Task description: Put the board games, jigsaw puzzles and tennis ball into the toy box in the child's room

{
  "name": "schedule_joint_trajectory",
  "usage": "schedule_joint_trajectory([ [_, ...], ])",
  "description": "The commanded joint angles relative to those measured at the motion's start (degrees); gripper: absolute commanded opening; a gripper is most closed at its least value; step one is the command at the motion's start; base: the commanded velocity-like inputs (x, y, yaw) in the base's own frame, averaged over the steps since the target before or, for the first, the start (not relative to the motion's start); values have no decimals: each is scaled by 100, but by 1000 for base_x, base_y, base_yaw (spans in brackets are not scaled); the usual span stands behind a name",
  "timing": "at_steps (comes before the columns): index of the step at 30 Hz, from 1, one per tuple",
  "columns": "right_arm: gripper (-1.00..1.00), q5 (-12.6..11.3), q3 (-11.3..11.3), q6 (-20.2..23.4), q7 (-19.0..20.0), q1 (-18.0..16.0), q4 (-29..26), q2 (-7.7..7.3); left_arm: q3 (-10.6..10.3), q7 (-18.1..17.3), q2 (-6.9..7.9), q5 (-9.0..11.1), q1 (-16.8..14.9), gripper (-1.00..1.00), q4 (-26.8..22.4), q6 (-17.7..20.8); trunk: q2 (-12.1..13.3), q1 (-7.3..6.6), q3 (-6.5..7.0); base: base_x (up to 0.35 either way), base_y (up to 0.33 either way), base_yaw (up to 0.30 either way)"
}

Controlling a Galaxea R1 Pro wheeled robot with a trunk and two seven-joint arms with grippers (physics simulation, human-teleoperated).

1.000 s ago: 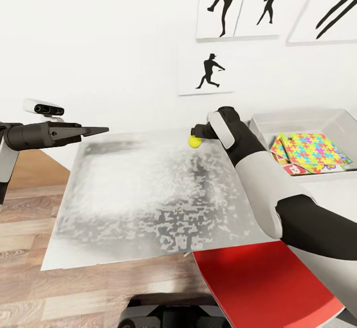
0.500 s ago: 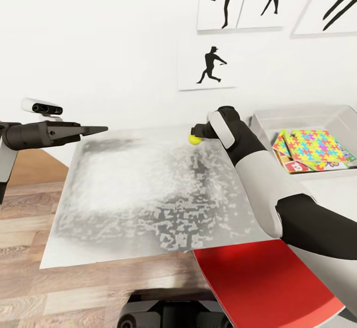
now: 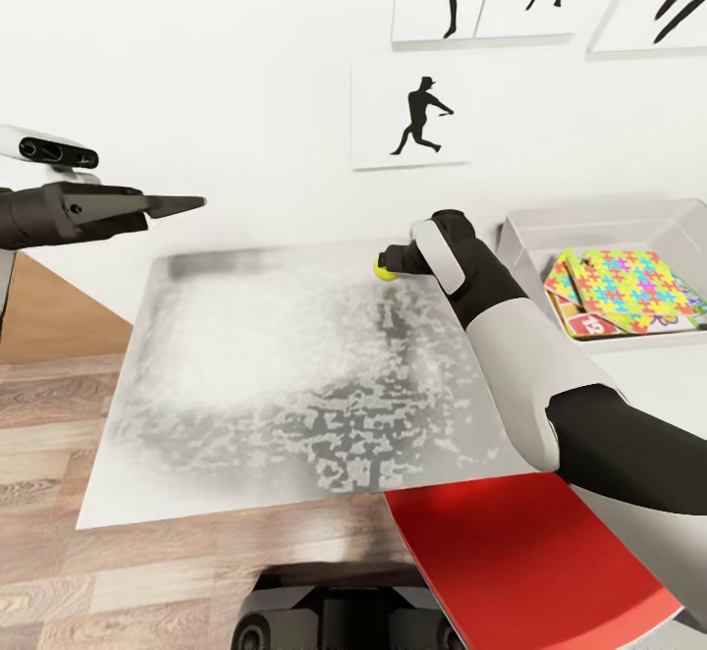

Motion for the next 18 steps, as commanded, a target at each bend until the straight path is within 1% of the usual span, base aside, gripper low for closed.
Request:
schedule_joint_trajectory([
  [1, 100, -55, 11, 10, -58, -5, -12, 0, -25, -20, -18, 9, -130, 100, 3, 61, -10, 3, -18, 0, 0, 0],
  [7, 100, -55, 11, 16, -63, -10, -37, 0, -50, -18, -147, 6, -383, 100, 3, 61, -10, 3, -75, 0, 0, 0],
  [11, 100, -55, 11, 24, -64, -71, -46, 0, -56, -17, -232, -2, -503, 100, 0, 61, -10, 3, -113, 0, 0, 0],
  [16, 100, -57, 11, 32, -60, -132, -49, 0, -65, -17, -313, -12, -547, 100, -3, 61, -10, 3, -160, 0, 0, 0],
  [18, 100, -59, 11, 38, -58, -166, -50, 0, -103, -17, -339, -18, -558, 100, -4, 61, -10, 3, -179, 0, 0, 0],
])
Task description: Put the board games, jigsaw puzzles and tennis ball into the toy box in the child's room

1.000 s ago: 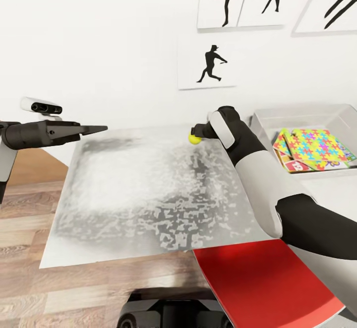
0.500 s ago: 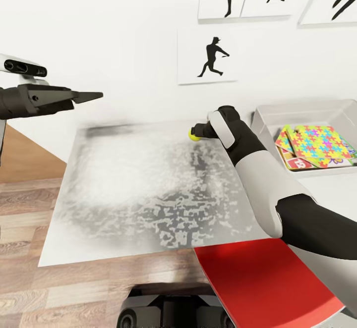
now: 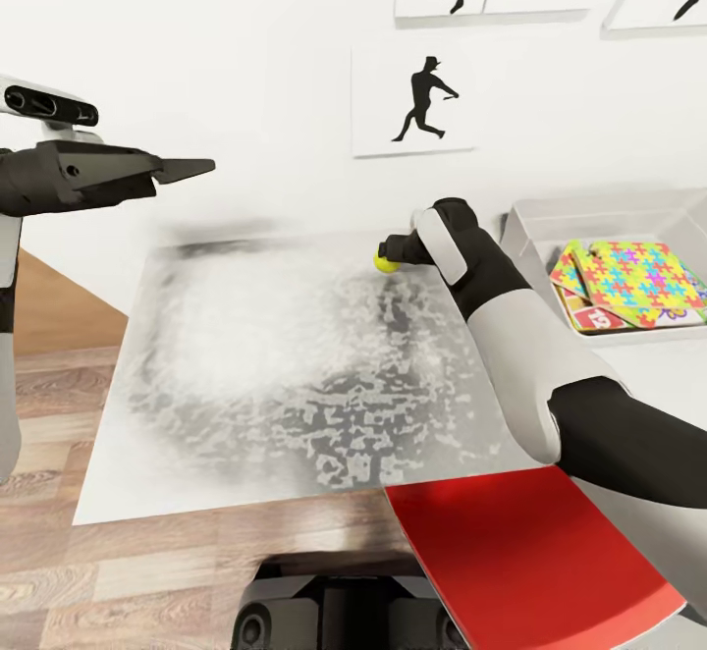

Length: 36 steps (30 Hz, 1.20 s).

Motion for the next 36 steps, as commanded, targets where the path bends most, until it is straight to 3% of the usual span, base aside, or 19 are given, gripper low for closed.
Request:
schedule_joint_trajectory([
  [1, 100, -57, 11, 11, -54, -14, -4, 0, -34, -20, 1, 8, -8, 100, 2, 61, -10, 3, -17, 0, 0, 0],
  [8, 100, -64, 5, 40, -24, -37, -125, 0, -209, -22, -3, 26, -10, 100, 1, 61, -10, 3, -52, 0, 0, 0],
  [36, 100, -75, 15, 17, -18, -37, -214, 0, -206, -20, -18, 21, -15, 100, 3, 61, -10, 3, -89, 0, 0, 0],
])
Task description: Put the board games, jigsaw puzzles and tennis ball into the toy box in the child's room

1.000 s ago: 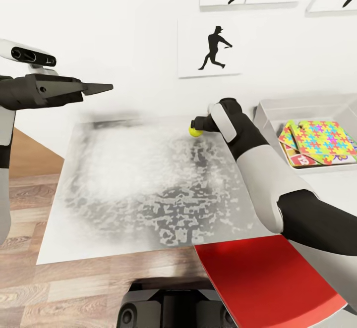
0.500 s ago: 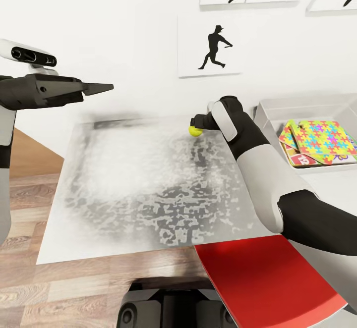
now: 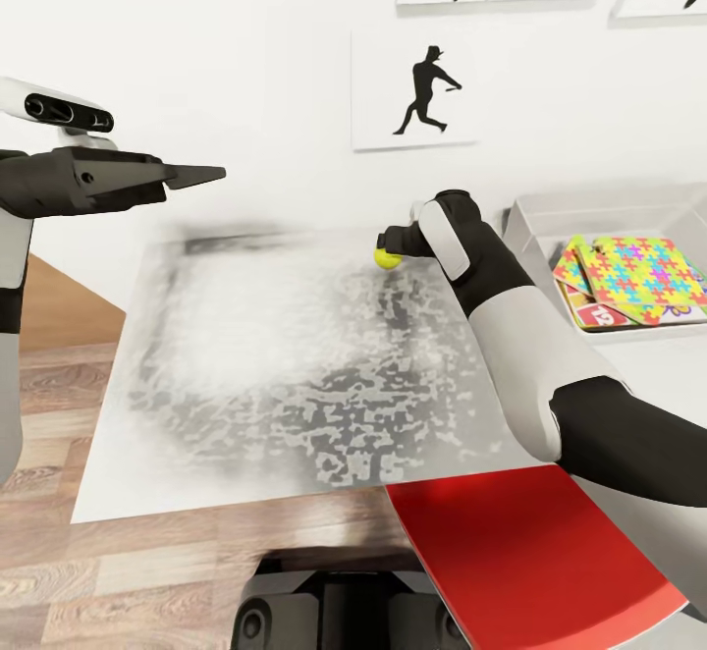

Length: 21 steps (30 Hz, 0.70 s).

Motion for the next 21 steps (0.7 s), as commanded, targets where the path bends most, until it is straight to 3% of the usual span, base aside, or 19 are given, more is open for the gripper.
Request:
schedule_joint_trajectory([
  [1, 100, -56, 12, 6, -56, -5, -2, 0, -12, -20, 6, 9, -6, 100, 3, 61, -10, 3, -15, 0, 0, 0],
  [21, 100, -52, 15, 3, -59, -6, -13, 0, -12, -20, 6, 10, -4, 100, 0, 61, -10, 3, -144, 0, 0, 0],
])
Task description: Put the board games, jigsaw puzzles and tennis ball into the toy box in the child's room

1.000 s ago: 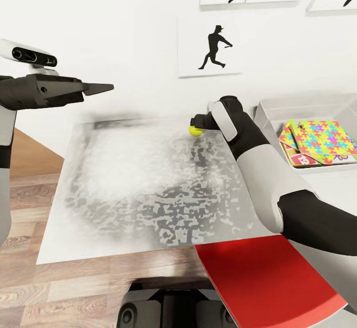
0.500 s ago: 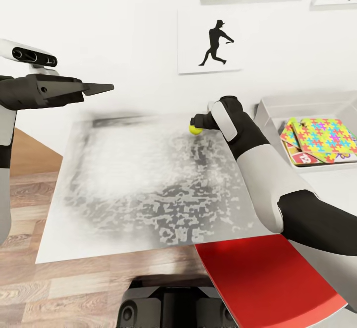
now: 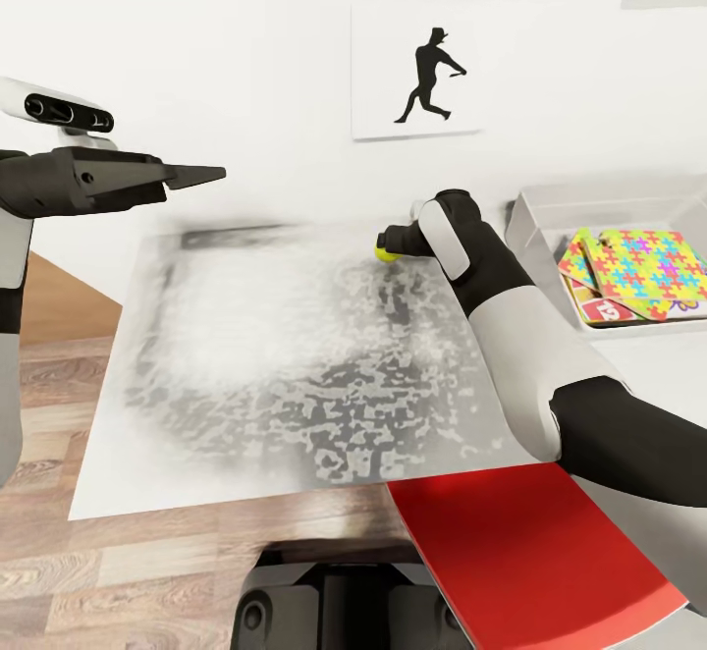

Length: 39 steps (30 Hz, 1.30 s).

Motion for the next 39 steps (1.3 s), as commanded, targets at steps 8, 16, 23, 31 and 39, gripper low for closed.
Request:
schedule_joint_trajectory([
  [8, 100, -61, 10, 25, -62, -32, -83, 0, -12, -22, 6, 16, -5, 100, 2, 61, -9, 3, -9, 0, 0, 0],
  [16, 100, -61, 10, 9, -62, -53, -96, 0, -15, -22, 6, 23, -7, 100, 2, 61, -9, 3, -9, 0, 0, 0],
  [23, 100, -62, 10, -2, -62, -54, -97, 0, -17, -20, 6, 24, -5, 100, 2, 61, -9, 3, -9, 0, 0, 0],
  [31, 100, -62, 10, -6, -54, -48, -97, 0, -16, -22, 6, 25, -6, 100, 2, 61, -9, 3, -9, 0, 0, 0],
  [39, 100, -62, 17, -3, -53, -47, -98, 0, -20, -24, 6, 25, -4, 100, 2, 61, -9, 3, -9, -17, 14, 0],
])
